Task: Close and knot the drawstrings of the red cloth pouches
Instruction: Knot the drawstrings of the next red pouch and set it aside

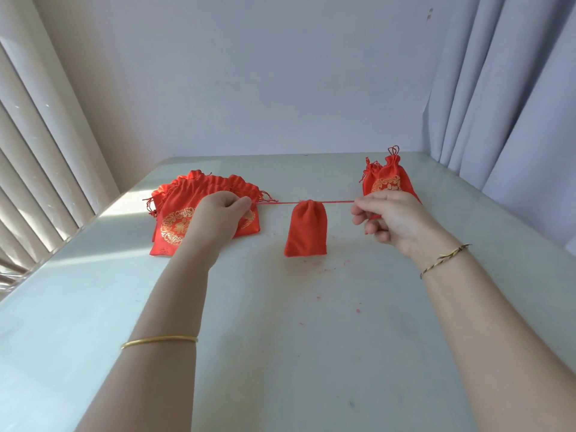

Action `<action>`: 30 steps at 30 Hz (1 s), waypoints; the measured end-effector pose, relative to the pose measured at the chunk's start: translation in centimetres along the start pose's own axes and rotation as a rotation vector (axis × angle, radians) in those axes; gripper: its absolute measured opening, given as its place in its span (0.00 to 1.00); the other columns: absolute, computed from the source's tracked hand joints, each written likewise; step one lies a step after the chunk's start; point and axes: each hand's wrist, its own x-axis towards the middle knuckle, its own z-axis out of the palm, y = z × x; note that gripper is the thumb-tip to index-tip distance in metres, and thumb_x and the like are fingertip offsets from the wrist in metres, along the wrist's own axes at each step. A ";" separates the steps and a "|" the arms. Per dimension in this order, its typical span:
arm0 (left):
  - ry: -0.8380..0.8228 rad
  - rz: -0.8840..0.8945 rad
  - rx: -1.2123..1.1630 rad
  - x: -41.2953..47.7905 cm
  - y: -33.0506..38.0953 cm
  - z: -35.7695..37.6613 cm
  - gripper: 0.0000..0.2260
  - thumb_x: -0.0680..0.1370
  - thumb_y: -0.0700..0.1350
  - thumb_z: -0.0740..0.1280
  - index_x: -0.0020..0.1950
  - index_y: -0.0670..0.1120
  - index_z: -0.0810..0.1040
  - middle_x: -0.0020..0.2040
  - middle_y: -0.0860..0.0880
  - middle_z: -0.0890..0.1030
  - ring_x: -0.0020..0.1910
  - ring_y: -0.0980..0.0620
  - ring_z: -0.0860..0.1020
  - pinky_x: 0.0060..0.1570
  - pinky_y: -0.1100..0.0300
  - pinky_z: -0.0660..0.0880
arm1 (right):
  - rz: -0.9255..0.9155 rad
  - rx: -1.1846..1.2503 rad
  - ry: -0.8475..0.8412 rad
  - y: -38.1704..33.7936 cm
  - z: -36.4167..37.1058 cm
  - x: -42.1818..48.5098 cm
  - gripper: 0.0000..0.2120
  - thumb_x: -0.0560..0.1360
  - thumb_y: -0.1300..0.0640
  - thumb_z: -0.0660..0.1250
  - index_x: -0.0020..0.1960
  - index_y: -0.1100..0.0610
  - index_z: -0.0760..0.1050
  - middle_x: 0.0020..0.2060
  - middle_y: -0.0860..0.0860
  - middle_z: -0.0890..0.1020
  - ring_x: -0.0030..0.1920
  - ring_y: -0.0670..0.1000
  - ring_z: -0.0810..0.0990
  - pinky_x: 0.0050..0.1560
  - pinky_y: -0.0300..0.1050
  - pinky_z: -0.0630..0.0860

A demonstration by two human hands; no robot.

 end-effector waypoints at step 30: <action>-0.401 0.185 -0.136 -2.3 5.2 2.7 0.02 0.74 0.38 0.69 0.44 0.39 0.80 0.33 0.49 0.76 0.30 0.55 0.72 0.34 0.65 0.72 | -0.347 -0.002 -0.227 -4.4 3.2 -2.8 0.11 0.76 0.55 0.64 0.39 0.57 0.80 0.36 0.51 0.82 0.27 0.45 0.70 0.33 0.39 0.65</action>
